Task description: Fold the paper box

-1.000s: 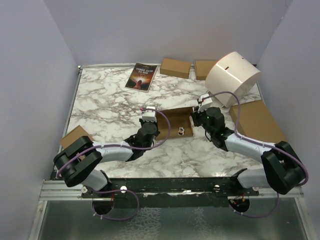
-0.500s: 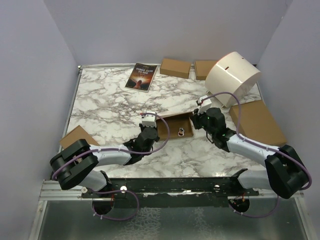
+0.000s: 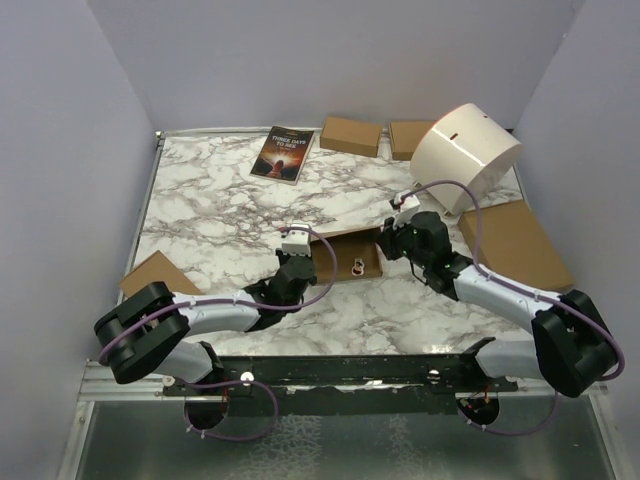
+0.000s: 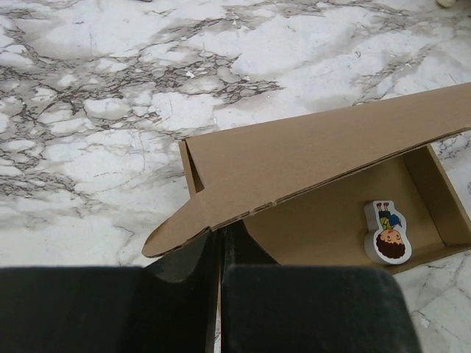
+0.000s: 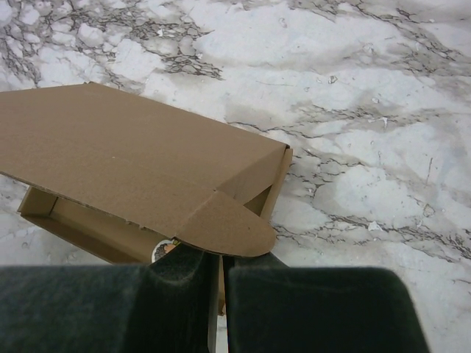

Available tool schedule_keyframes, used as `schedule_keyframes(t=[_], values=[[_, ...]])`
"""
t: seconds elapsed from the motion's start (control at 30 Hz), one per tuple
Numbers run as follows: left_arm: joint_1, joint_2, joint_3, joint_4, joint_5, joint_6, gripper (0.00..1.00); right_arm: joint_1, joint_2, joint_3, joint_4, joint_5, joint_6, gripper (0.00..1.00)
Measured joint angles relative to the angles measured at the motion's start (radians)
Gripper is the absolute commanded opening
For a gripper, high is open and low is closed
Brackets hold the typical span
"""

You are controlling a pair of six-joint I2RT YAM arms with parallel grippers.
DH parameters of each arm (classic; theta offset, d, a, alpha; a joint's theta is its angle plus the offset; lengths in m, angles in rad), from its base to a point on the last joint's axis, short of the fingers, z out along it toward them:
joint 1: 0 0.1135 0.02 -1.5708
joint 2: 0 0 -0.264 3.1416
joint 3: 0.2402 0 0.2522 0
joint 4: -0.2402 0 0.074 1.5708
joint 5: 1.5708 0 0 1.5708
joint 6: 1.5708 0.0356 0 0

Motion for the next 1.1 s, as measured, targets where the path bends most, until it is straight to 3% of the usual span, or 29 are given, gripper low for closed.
schedule_keyframes(t=[0.6, 1.1], values=[[0.066, -0.01, 0.065, -0.114, 0.015, 0.055, 0.0, -0.001, 0.137, 0.121, -0.005, -0.04, 0.024, 0.01], [0.23, -0.023, 0.106, -0.152, 0.208, 0.113, 0.0, -0.008, 0.342, 0.337, 0.029, -0.056, -0.018, 0.01]])
